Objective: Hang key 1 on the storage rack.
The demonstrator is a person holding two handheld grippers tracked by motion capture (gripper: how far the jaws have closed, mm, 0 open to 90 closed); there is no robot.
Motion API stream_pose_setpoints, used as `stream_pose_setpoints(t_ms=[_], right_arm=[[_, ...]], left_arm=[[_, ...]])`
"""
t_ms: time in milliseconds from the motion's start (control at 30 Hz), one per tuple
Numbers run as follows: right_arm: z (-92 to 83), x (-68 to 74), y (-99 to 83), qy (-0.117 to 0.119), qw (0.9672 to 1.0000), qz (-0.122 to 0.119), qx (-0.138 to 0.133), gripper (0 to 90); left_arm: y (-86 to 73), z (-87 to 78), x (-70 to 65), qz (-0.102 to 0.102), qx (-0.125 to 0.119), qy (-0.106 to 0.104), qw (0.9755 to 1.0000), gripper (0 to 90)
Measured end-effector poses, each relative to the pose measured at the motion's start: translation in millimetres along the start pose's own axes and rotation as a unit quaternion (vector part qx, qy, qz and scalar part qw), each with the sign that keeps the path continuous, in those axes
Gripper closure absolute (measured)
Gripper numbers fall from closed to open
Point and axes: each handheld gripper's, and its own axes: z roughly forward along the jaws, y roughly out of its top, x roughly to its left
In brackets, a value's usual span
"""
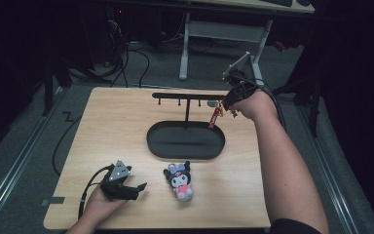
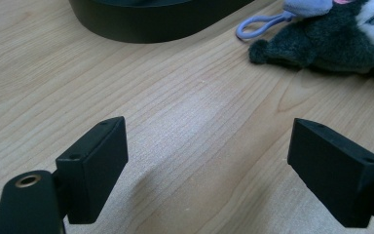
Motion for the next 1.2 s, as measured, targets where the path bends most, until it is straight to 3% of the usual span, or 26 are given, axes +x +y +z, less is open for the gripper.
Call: stream_pose_setpoints(t_ms=[267,767,1033,1200], right_arm=[[24.9,-3.1,-14.6,0.012,0.9998,0.008,0.012,65.5],[77.9,-7.0,-29.3,0.041,0.9986,0.032,0.005,65.5],[83.5,-10.5,-38.1,0.038,0.9979,0.052,-0.005,58.9],[79.6,-11.6,-56.3,0.041,0.9972,0.058,-0.026,57.2]], left_arm=[[0.2,0.1,-1.2,0.002,0.001,-0.001,1.0000,15.1],[-0.5,1.6,-1.4,0.003,0.006,-0.002,1.0000,15.1],[0.7,1.0,-0.9,0.000,0.008,-0.007,0.9999,15.4],[1.2,1.6,-1.6,0.000,0.010,-0.009,0.9999,15.6]])
